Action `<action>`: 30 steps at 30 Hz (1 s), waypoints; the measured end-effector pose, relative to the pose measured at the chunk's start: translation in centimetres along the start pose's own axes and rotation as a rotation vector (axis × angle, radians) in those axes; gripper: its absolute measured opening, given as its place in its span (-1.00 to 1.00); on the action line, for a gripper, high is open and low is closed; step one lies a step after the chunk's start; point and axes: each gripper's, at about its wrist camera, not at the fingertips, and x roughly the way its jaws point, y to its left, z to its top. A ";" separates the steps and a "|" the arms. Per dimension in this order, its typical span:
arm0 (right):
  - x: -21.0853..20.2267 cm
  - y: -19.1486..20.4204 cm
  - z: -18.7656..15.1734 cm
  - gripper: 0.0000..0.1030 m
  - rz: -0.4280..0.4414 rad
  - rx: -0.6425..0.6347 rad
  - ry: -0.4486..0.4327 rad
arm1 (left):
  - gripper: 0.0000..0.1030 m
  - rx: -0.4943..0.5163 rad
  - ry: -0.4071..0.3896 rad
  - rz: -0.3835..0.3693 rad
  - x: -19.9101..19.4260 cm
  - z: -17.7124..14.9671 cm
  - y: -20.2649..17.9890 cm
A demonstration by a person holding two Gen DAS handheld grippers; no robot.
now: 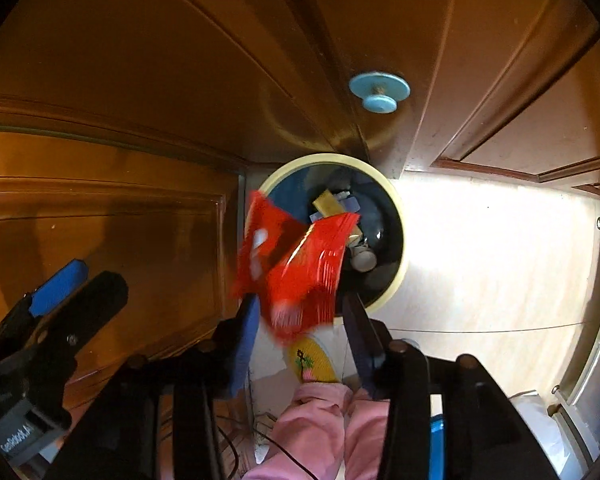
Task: Collect trash
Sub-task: 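Carry the snack bag and paper cup down to the bin and open both tools, then raise both tools back up to the trash pile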
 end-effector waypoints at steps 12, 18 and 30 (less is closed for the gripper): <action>-10.2 3.8 -3.8 -0.15 0.043 0.005 -0.044 | 0.56 0.012 -0.042 -0.018 -11.8 -0.4 -1.4; -18.7 6.1 -6.6 -0.15 0.064 -0.010 -0.112 | 0.56 0.093 -0.116 -0.027 -21.0 0.0 -3.4; -33.5 10.1 -10.2 -0.15 0.029 -0.121 -0.358 | 0.56 0.227 -0.312 -0.054 -36.2 2.0 -5.6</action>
